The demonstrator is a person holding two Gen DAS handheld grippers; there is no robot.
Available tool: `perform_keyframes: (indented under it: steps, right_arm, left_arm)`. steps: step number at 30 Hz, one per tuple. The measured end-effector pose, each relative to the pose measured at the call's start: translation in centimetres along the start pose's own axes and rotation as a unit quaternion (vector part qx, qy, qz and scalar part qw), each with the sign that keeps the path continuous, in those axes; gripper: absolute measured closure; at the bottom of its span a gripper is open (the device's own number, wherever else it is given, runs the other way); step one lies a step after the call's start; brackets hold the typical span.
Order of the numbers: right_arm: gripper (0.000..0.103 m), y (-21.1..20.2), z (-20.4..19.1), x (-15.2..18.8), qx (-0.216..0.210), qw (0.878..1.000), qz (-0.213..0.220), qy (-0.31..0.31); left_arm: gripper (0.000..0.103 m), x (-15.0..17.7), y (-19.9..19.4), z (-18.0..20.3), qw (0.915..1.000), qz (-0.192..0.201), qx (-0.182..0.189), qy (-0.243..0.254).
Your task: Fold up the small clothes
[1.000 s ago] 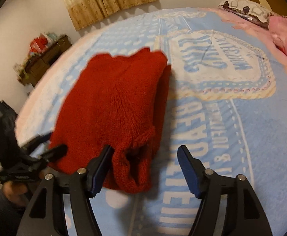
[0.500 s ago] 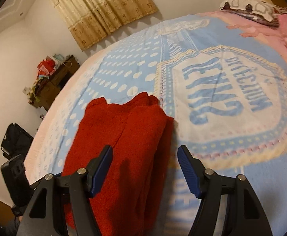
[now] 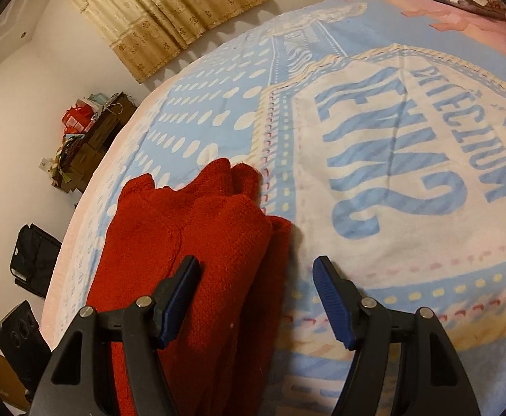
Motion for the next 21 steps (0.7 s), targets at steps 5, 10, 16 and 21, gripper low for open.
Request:
perform_keyframes:
  steps: [5, 10, 16, 21]
  right_arm:
    - [0.035, 1.4, -0.6, -0.8, -0.015, 1.0, -0.011, -0.013]
    - [0.047, 1.9, -0.8, -1.1, -0.044, 0.999, -0.007, -0.004]
    - [0.069, 2.6, 0.3, -1.4, -0.063, 0.998, -0.001, 0.028]
    - [0.069, 2.3, -0.4, -1.3, -0.06, 0.998, 0.005, 0.009]
  left_arm:
    - [0.0, 0.1, 0.0, 0.2, 1.0, -0.001, 0.001, 0.004]
    - [0.0, 0.1, 0.0, 0.3, 1.0, -0.004, 0.002, 0.006]
    - [0.0, -0.4, 0.9, 1.0, 0.9999, -0.008, -0.001, 0.01]
    - [0.0, -0.5, 1.1, 1.1, 0.9999, -0.008, -0.002, 0.015]
Point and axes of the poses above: each gripper's, at about its wrist camera, not at the fingertips, and y roughly the way its jaws point, z to its right, x to its underside, the point moved 9 cm from there along y, roughly the way its jaws point, and after that the axes turned 4 degrees about -x, right-handed, at the moved point
